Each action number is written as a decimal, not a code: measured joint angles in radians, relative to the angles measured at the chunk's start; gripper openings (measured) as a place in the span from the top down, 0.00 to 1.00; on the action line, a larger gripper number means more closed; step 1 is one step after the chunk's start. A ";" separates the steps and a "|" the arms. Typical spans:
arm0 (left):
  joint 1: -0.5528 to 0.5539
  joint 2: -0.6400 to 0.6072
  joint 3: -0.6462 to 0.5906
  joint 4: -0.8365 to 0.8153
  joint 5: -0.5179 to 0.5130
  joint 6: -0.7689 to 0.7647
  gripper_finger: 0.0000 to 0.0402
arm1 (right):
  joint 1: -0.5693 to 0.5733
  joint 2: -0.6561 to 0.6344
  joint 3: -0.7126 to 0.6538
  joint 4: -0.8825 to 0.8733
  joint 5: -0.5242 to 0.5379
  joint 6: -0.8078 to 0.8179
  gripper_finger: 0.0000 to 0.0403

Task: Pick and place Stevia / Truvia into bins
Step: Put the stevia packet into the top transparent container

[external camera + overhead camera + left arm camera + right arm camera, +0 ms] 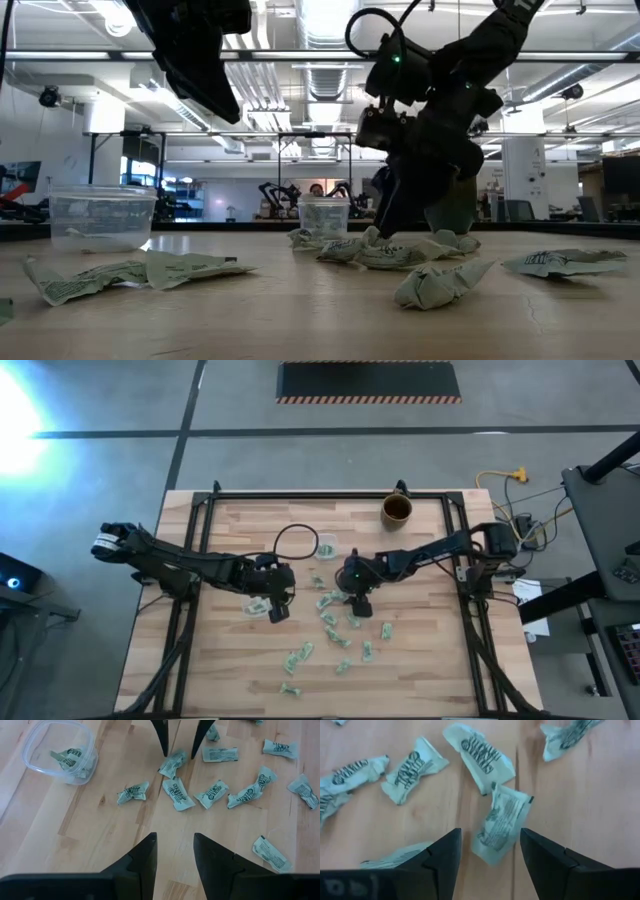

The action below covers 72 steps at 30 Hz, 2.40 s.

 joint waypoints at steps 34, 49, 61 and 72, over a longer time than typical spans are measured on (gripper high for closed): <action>0.000 0.000 -0.001 0.000 0.002 -0.001 0.72 | 0.004 -0.056 -0.003 0.007 0.032 -0.009 0.98; 0.000 0.000 -0.001 0.018 -0.014 -0.001 0.72 | -0.115 -0.083 0.096 0.047 0.076 -0.096 0.98; 0.000 0.000 -0.001 0.018 -0.014 -0.001 0.72 | -0.261 -0.082 0.115 0.036 0.028 -0.195 0.98; 0.000 0.000 -0.001 0.018 -0.026 -0.001 0.72 | -0.290 -0.033 0.115 0.073 -0.031 -0.282 0.98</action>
